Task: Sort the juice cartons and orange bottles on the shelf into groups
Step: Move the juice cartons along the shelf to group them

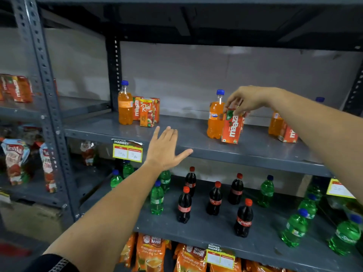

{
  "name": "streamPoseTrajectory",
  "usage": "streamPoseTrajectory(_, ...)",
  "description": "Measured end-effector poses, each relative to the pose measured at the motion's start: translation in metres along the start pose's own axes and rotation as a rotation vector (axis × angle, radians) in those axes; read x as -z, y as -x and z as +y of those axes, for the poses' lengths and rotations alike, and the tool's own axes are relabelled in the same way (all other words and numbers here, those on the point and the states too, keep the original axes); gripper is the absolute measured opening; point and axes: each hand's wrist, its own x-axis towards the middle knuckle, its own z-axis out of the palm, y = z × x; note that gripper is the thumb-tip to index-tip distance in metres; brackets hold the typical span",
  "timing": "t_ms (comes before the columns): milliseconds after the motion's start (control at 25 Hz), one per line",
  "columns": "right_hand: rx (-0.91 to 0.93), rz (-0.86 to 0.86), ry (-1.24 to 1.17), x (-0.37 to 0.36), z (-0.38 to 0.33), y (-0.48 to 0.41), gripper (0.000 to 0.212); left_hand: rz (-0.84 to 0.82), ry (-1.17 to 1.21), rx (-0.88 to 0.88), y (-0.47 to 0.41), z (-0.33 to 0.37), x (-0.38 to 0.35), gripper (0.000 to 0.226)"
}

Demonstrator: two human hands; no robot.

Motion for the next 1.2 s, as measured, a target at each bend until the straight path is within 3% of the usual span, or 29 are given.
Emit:
streamPoseTrajectory(240,0.067,0.007,-0.058,-0.001,-0.082,-0.048,0.029,-0.03,-0.094,-0.008,0.02,-0.111,0.01,0.116)
streamPoseTrajectory(480,0.043,0.007,-0.058,-0.013,-0.152,-0.124,0.029,-0.056,-0.087,-0.068,0.005,-0.146,0.006,0.129)
streamPoseTrajectory(680,-0.031,0.008,-0.054,-0.035,-0.172,-0.165,0.03,-0.107,-0.007,-0.111,-0.004,-0.153,-0.008,0.117)
streamPoseTrajectory(920,-0.122,-0.075,-0.05,-0.027,-0.184,-0.175,0.035,0.027,0.039,-0.122,-0.005,-0.155,-0.016,0.095)
streamPoseTrajectory(1040,-0.045,0.05,-0.009,-0.031,-0.204,-0.188,0.047,0.024,0.029,-0.119,-0.005,-0.157,-0.015,0.094)
streamPoseTrajectory(1200,0.029,-0.039,0.118,-0.047,-0.234,-0.212,0.05,0.017,0.026,-0.125,-0.006,-0.157,-0.017,0.094)
